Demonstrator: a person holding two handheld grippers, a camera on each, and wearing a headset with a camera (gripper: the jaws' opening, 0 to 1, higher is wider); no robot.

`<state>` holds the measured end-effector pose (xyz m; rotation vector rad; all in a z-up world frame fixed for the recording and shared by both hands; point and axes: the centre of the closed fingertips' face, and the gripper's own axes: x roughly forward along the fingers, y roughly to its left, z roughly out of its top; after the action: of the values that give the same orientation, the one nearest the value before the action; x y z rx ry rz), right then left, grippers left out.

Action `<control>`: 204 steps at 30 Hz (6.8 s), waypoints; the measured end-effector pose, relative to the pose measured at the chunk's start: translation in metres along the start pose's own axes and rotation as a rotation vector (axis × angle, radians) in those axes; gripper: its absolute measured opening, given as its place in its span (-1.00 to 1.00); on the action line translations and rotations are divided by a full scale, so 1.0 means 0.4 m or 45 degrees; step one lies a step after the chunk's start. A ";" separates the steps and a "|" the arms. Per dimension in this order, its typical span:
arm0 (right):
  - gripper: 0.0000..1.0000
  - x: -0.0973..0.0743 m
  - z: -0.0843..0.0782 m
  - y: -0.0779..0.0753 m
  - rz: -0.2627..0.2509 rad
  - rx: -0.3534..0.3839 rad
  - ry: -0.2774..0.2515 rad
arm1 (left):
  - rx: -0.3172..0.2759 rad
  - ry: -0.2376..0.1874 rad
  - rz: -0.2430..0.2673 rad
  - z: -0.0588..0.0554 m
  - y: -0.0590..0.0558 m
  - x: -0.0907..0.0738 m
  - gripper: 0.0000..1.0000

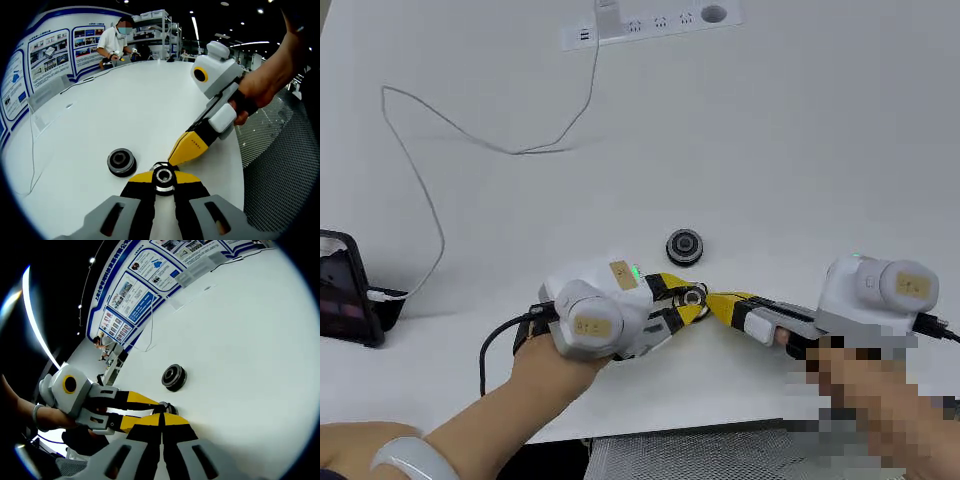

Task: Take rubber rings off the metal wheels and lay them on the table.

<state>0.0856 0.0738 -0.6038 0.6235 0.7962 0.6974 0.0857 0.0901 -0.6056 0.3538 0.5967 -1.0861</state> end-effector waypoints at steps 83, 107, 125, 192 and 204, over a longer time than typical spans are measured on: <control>-0.97 -0.006 0.029 0.072 0.085 0.045 -0.055 | -0.086 -0.040 0.055 -0.015 0.021 -0.075 -0.56; -0.97 -0.086 0.095 0.064 0.048 0.082 -0.175 | -0.127 -0.054 0.078 -0.024 0.027 -0.088 -0.49; -0.97 -0.120 0.104 -0.053 -0.085 0.156 -0.223 | -0.144 -0.055 0.076 -0.026 0.021 -0.089 -0.50; -0.68 -0.070 0.016 -0.022 -0.107 -0.215 -0.002 | -0.135 -0.076 0.069 -0.003 0.024 -0.079 -0.51; -0.69 -0.056 0.004 -0.015 -0.087 -0.206 0.014 | -0.103 -0.077 0.030 0.022 0.012 -0.054 -0.60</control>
<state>0.0776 0.0527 -0.5978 0.4446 0.7592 0.6952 0.0851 0.1029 -0.5857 0.2565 0.5795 -1.0431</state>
